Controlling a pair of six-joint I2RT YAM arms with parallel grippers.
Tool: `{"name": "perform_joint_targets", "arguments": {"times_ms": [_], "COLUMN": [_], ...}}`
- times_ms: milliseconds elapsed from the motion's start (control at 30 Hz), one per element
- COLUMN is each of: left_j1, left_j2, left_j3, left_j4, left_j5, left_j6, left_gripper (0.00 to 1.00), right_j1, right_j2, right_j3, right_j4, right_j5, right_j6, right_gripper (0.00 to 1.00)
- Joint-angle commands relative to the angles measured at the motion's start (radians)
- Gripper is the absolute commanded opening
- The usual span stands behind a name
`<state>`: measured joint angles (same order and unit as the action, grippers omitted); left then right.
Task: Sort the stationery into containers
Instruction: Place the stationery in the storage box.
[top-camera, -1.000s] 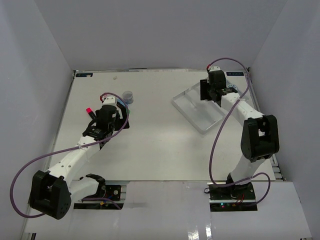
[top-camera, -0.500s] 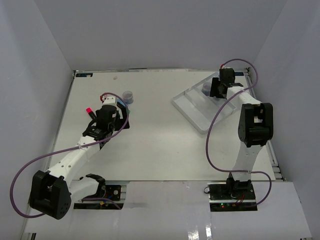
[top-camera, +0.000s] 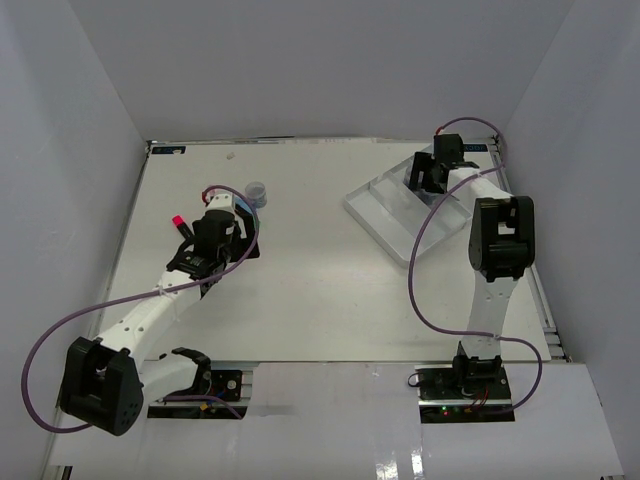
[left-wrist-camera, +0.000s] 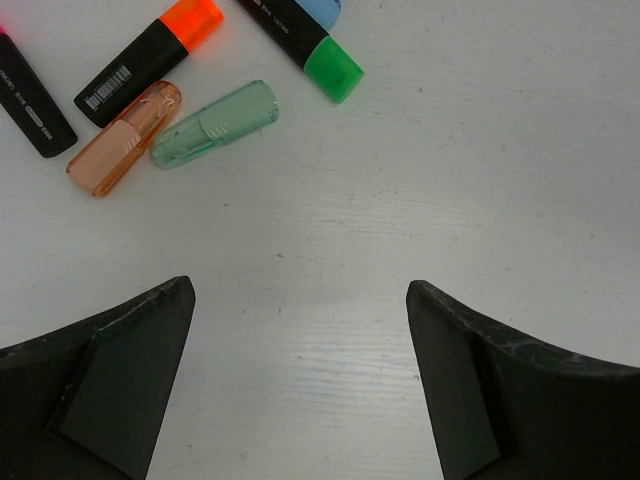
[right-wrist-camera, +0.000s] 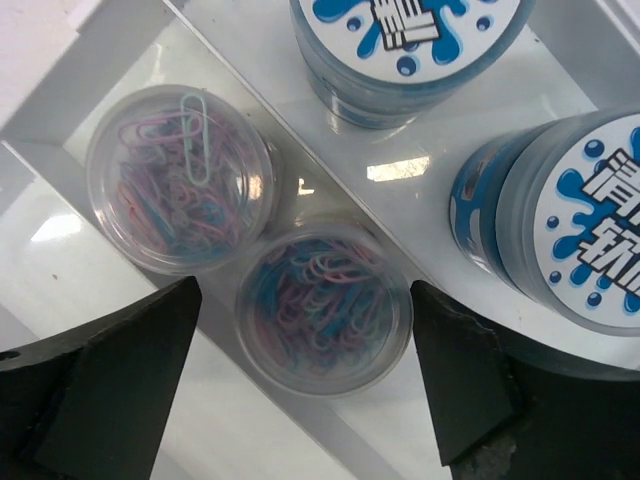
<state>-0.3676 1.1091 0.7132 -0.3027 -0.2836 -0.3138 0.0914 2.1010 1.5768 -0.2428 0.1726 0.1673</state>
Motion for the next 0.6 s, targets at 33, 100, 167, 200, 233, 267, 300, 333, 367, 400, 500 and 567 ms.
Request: {"name": "perform_joint_targets", "arguments": {"times_ms": [33, 100, 167, 200, 233, 267, 300, 333, 367, 400, 500, 567], "left_j1": [0.006, 0.007, 0.007, 0.007, 0.01, 0.012, 0.012, 0.012, 0.012, 0.013, 0.013, 0.015], "left_j2": [-0.003, 0.006, 0.02, 0.035, 0.043, 0.049, 0.064, 0.075, 0.084, 0.11, 0.197, 0.251], "left_j3": [0.019, 0.025, 0.051, 0.058, 0.069, 0.095, 0.11, 0.126, 0.143, 0.176, 0.268, 0.319], "left_j4": [0.01, 0.005, -0.004, -0.009, -0.012, -0.015, -0.016, -0.018, -0.018, -0.018, -0.024, -0.026], "left_j5": [0.0, 0.007, 0.02, 0.021, 0.023, 0.03, 0.034, 0.037, 0.035, 0.021, 0.014, 0.003], "left_j6": [0.002, -0.007, -0.025, -0.033, -0.039, -0.051, -0.057, -0.062, -0.07, -0.076, -0.074, -0.068], "left_gripper": [0.98, 0.98, 0.98, 0.98, 0.98, 0.98, 0.98, 0.98, 0.98, 0.98, 0.98, 0.98], "right_j1": [-0.004, -0.004, -0.005, -0.004, -0.004, -0.004, -0.004, -0.004, -0.005, -0.004, -0.004, -0.005], "right_j2": [-0.061, -0.131, -0.236, -0.275, -0.318, -0.404, -0.447, -0.494, -0.583, -0.626, -0.81, -0.943], "right_j3": [0.046, 0.026, -0.009, -0.055, -0.078, -0.102, -0.162, -0.194, -0.228, -0.263, -0.412, -0.527], "right_j4": [-0.007, -0.021, -0.018, -0.013, -0.01, -0.001, 0.011, 0.025, 0.054, 0.071, 0.14, 0.215], "right_j5": [-0.033, -0.06, -0.084, -0.103, -0.114, -0.125, -0.157, -0.172, -0.214, -0.264, -0.311, -0.314], "right_j6": [-0.003, -0.012, -0.023, -0.025, -0.025, -0.032, -0.035, -0.038, -0.037, -0.037, -0.008, 0.024], "right_gripper": [0.93, 0.94, 0.96, 0.98, 0.98, 0.98, 0.98, 0.98, 0.98, 0.97, 0.9, 0.9]}}
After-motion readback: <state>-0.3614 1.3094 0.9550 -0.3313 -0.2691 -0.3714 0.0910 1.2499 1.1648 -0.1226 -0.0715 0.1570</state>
